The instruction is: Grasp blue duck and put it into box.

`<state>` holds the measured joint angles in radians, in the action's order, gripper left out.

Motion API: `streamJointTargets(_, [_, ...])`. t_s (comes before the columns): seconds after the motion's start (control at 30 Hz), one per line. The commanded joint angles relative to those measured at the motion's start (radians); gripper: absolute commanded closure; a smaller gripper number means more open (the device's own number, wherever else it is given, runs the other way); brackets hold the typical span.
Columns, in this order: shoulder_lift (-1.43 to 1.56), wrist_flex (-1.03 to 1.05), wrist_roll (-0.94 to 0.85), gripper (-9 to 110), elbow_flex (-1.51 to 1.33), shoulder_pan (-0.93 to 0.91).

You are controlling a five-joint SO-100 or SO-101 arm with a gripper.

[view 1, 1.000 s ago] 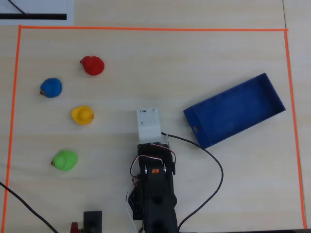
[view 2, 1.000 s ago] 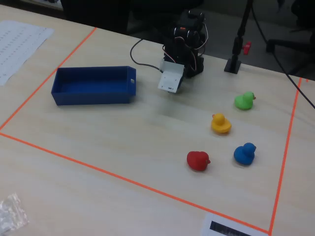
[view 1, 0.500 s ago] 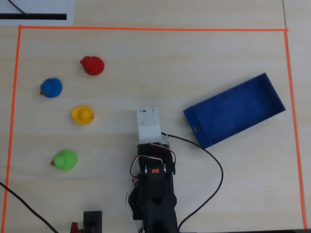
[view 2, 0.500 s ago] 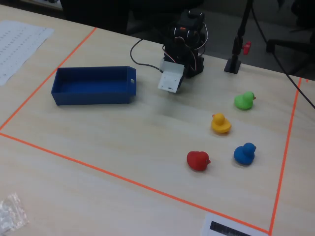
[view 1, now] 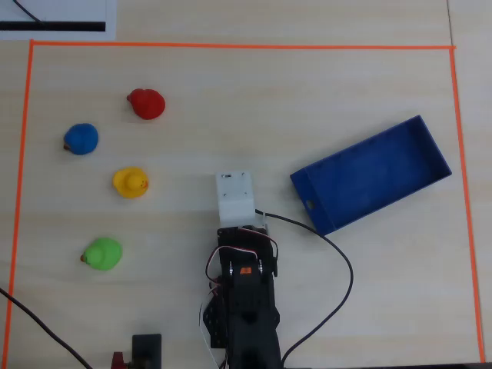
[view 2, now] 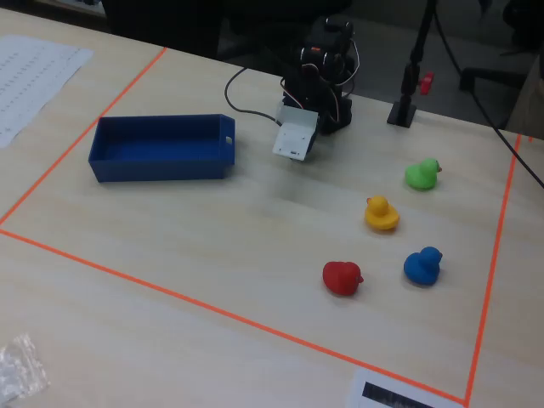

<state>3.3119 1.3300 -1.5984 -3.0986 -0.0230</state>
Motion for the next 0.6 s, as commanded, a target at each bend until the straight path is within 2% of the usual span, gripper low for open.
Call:
streamJointTargets(0.0, [0.000,0.025,-0.002,100,-0.002,-0.005])
streamJointTargets(0.43, [0.000,0.025,-0.009,98,-0.002,-0.009])
streamJointTargets(0.47, [-0.003,0.020,-0.040,101,0.000,-0.014])
streamJointTargets(0.57, [-0.150,-0.038,-0.189,101,0.086,-0.040])
